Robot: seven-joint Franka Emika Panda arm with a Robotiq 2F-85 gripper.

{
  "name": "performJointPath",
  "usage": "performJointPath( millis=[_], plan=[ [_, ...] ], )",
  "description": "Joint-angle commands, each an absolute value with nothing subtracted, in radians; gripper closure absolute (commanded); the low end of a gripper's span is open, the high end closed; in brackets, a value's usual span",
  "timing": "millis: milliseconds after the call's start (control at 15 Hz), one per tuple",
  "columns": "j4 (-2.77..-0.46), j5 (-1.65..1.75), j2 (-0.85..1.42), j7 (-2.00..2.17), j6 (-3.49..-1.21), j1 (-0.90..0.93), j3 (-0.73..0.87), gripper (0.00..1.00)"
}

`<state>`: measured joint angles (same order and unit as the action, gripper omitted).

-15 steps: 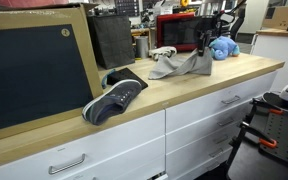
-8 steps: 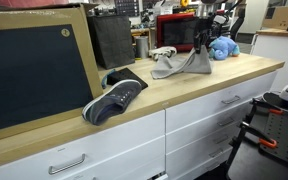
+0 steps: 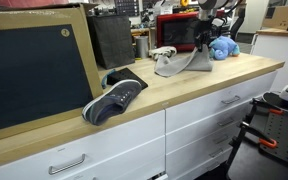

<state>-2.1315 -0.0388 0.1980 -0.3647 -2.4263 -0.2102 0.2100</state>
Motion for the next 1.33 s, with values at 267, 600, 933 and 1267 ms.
performJointPath(
  millis=[267, 600, 933, 1267],
  plan=[
    [-2.03, 0.071, 0.316, -0.267, -2.474, -0.265, 0.238, 0.98],
    [-2.011, 0.103, 0.344, -0.22, -2.479, -0.279, 0.249, 0.61],
    [-2.05, 0.078, 0.272, -0.25, -2.525, -0.279, 0.224, 0.24],
    [-2.155, 0.029, 0.103, -0.351, -2.586, -0.266, 0.152, 0.0]
  ],
)
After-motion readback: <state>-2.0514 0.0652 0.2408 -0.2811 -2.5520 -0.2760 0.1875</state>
